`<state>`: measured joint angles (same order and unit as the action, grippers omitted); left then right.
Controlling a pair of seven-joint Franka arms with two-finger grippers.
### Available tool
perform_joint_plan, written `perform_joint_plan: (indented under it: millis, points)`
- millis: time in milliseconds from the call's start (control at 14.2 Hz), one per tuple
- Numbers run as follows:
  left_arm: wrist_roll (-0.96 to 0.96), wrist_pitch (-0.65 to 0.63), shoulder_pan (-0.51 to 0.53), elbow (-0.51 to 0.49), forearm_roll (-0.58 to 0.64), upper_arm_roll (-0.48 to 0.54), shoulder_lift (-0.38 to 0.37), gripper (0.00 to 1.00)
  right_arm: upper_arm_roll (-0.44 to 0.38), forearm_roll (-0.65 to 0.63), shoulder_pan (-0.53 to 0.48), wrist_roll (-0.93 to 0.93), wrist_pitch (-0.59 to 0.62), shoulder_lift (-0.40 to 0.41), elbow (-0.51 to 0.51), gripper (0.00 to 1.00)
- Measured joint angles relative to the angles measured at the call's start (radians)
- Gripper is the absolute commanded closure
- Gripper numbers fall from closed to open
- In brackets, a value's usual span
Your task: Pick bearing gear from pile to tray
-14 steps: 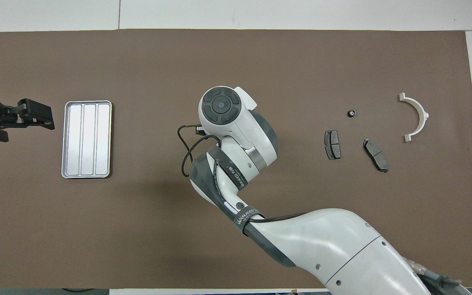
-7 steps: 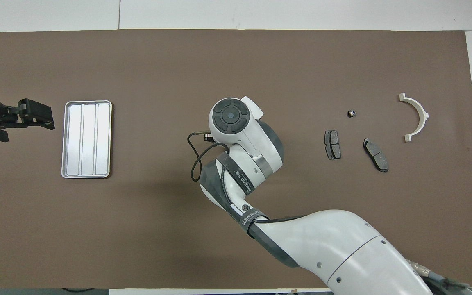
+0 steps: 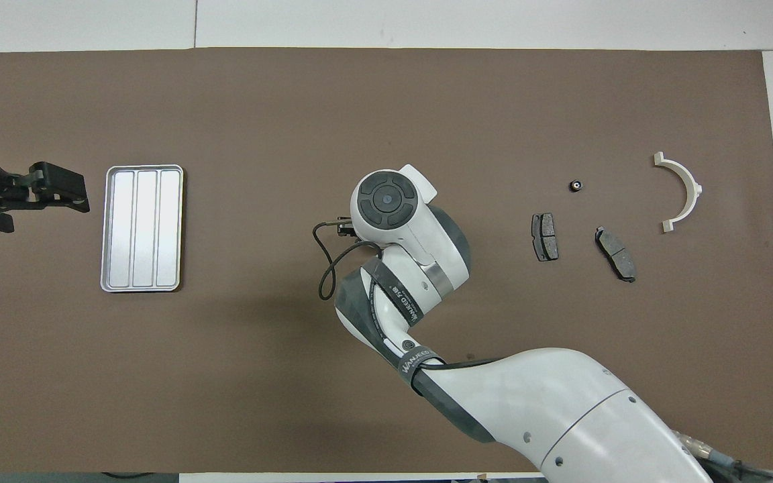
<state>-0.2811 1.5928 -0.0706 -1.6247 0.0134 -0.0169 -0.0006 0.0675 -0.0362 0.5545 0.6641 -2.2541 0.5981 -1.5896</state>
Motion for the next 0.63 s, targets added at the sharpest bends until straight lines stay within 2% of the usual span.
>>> perform_joint_plan:
  millis: [70, 281, 632]
  points:
    - [0.000, 0.000, 0.000, 0.000, 0.000, 0.000, 0.000, 0.00, -0.004, 0.000, -0.002, 0.000, 0.000, -0.004, 0.002, 0.07]
    - [0.000, 0.000, 0.000, 0.000, 0.000, 0.000, 0.000, 0.00, -0.016, -0.001, -0.062, -0.033, 0.002, -0.049, 0.007, 0.06]
    - [0.000, 0.000, 0.000, 0.000, 0.000, 0.000, 0.000, 0.00, -0.015, 0.000, -0.288, -0.304, 0.115, -0.160, 0.035, 0.07]
